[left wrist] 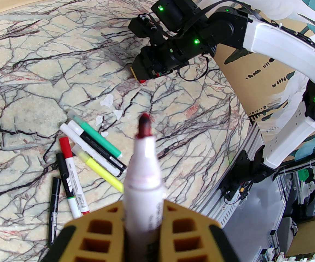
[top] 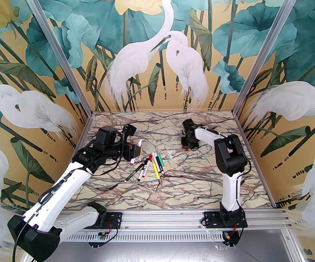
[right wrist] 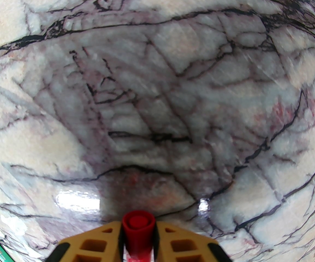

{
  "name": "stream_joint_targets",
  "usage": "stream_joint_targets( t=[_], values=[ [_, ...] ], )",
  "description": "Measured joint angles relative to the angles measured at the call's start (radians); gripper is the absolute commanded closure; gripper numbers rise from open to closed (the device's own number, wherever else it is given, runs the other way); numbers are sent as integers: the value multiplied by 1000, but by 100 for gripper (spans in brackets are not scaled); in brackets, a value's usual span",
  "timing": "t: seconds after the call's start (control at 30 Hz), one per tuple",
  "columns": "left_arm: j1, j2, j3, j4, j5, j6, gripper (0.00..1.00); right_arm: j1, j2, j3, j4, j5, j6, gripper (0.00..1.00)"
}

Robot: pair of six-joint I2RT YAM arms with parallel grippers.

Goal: Open the pen caps

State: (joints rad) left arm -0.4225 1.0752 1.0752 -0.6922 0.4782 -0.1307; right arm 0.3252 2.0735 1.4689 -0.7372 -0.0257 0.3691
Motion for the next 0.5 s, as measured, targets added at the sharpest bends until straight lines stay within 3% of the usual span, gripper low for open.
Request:
stream_joint_targets(
  t=[0.5],
  values=[
    [0,0,0,0,5,0,98,99,-283,-348,60,38,85,76]
  ],
)
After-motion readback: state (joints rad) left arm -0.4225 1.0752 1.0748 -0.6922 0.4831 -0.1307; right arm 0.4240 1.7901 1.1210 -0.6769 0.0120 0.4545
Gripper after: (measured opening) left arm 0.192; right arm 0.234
